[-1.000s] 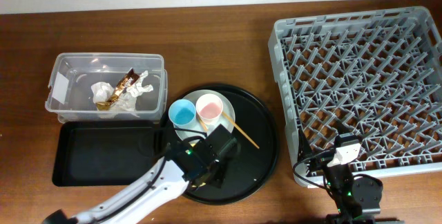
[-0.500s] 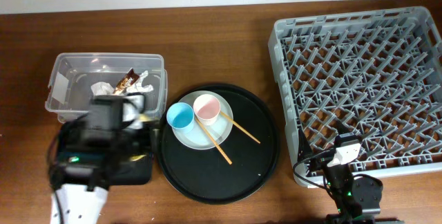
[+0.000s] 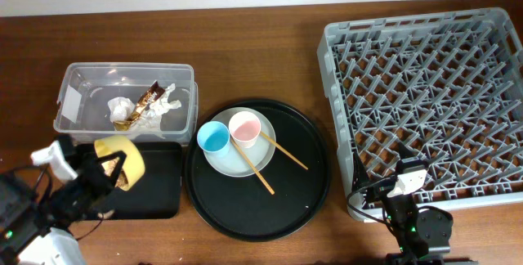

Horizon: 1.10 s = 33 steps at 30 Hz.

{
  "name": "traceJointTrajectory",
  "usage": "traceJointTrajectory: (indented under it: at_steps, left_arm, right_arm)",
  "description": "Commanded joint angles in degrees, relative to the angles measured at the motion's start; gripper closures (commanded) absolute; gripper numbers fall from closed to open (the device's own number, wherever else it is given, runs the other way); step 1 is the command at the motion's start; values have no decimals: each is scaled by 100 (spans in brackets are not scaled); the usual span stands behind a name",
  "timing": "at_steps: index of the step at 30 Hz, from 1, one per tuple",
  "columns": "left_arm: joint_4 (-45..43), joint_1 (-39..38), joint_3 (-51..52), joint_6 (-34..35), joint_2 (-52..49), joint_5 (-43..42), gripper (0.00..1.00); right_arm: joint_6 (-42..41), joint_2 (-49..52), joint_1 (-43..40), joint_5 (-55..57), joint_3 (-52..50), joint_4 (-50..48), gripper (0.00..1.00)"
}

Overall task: Sort waste into correct bins and load items into the dishwasher rack
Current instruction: 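Carry the yellow bowl left over the black tray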

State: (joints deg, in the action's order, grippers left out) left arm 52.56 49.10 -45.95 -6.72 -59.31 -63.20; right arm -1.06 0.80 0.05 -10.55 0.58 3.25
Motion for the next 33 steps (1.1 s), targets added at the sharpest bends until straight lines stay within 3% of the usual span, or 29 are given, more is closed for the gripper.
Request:
traceJointTrajectory:
  at_steps: [1,7,11,18,24,33]
  left_arm:
    - [-439,660,555,-282,-92,-1462,100]
    - [-1215,968,901,-284,-863,-1886,100]
    - [-1821,968,898,-173,-1659,-2697,100]
    - [-1956,968,898,52,-2868,-2699,100]
    - [-1952,1115,872,638,-2983,-2702,100]
    - [-1714,1294,866,651,-2802,-2702,100]
  right_arm:
    - [15,-39,26,28,-26,37,1]
    - [15,-39,26,28,-26,37,1]
    - [15,-39,26,28,-26,37,1]
    - [15,-39,26,28,-26,37,1]
    - [15,-39,26,28,-26,37,1]
    - [15,-39,26,28,-26,37,1]
